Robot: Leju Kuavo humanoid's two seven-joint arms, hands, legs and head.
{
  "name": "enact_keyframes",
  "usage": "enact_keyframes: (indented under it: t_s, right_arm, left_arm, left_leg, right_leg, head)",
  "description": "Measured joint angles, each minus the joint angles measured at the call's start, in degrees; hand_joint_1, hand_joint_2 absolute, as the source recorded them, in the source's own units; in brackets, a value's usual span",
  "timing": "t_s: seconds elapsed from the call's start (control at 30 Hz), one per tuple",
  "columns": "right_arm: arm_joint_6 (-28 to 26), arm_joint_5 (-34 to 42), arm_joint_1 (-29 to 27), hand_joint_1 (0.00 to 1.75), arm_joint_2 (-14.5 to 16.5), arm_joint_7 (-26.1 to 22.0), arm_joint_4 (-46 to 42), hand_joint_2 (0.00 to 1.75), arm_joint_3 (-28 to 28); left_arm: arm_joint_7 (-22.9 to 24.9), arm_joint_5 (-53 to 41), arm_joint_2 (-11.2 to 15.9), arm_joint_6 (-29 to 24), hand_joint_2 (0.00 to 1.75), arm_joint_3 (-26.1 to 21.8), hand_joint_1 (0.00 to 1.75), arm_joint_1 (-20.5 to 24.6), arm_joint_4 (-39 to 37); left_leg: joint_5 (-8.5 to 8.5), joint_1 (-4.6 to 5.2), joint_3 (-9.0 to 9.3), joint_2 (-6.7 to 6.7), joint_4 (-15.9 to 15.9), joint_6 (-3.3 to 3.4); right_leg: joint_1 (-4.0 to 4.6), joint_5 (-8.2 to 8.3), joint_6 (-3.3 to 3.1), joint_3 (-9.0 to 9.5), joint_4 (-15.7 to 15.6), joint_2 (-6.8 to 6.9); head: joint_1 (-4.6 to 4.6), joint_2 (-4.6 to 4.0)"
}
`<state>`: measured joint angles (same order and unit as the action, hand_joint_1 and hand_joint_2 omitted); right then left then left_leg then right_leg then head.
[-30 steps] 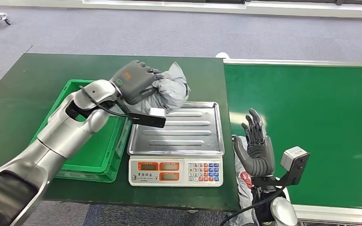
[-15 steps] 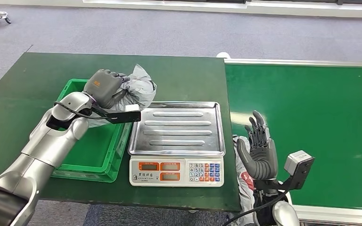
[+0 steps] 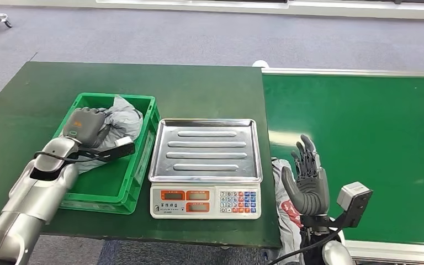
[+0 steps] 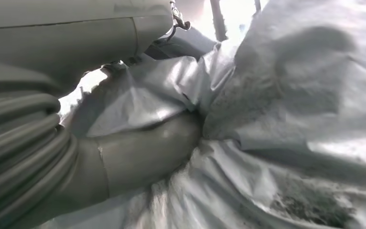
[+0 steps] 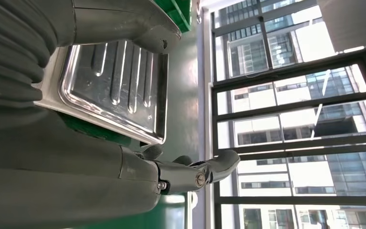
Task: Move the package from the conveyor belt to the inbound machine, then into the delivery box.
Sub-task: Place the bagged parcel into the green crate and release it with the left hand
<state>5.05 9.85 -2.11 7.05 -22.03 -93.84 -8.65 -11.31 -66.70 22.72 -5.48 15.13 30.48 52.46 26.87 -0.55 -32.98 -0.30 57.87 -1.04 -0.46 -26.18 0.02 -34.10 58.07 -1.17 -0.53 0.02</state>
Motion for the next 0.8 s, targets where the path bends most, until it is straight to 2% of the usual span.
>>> enact_keyframes:
  t_s: [0.17,0.37,0.53,0.67,0.73,0.8]
  right_arm:
    - [-1.4,-1.3,-0.5,0.0,0.4,0.5,-0.6,1.75,0.3]
    - [-2.1,-2.1,-0.5,0.0,0.9,0.9,-0.8,1.75,0.3]
    - [-2.3,-2.5,0.0,0.0,1.0,0.8,-0.3,1.75,0.3]
    - [-4.2,-4.5,0.8,0.0,1.0,1.0,0.2,1.75,0.3]
    - [-5.6,-6.6,1.5,0.0,1.0,1.4,0.6,1.75,0.1]
    - [-6.5,-8.7,2.5,0.0,1.0,1.9,1.5,1.75,-0.5]
  left_arm:
    - [4.9,-4.7,-1.5,-1.8,1.75,-4.2,0.0,-0.4,-2.1]
    - [12.1,-12.4,-2.7,0.0,1.75,-5.8,0.0,0.0,-3.8]
    - [9.9,-10.8,-3.2,-3.1,1.75,-8.6,0.0,-1.5,-3.2]
    - [7.9,-6.4,-5.1,-6.1,1.75,-11.1,0.0,-4.4,2.0]
    - [5.1,1.2,-7.1,-5.9,1.75,-12.2,0.0,-5.6,5.8]
    - [1.2,14.8,-9.5,-1.9,1.75,-12.8,0.0,-6.3,9.5]
  left_leg:
    - [0.0,0.01,-0.02,-0.01,0.0,0.0]
    - [-0.01,0.01,-0.01,0.04,0.0,-0.02]
    - [-0.02,-0.03,0.0,0.04,0.0,-0.04]
    - [-0.03,-0.01,-0.04,-0.01,0.0,-0.04]
    - [-0.03,0.0,-0.07,-0.08,0.0,-0.03]
    - [-0.03,0.01,-0.1,-0.12,0.0,-0.02]
  right_leg:
    - [-0.03,0.02,0.0,0.0,0.0,0.06]
    - [-0.03,0.07,-0.06,0.0,0.0,0.01]
    - [-0.02,0.07,-0.08,-0.03,0.0,0.01]
    - [-0.01,0.06,-0.08,-0.04,0.0,0.05]
    - [-0.02,0.06,-0.07,-0.03,0.0,0.1]
    - [-0.05,0.06,-0.06,0.0,0.0,0.18]
  head:
    - [0.01,0.0]
    - [0.0,0.0]
    - [0.0,0.0]
    - [-0.01,0.0]
    - [0.0,0.0]
    - [0.01,0.0]
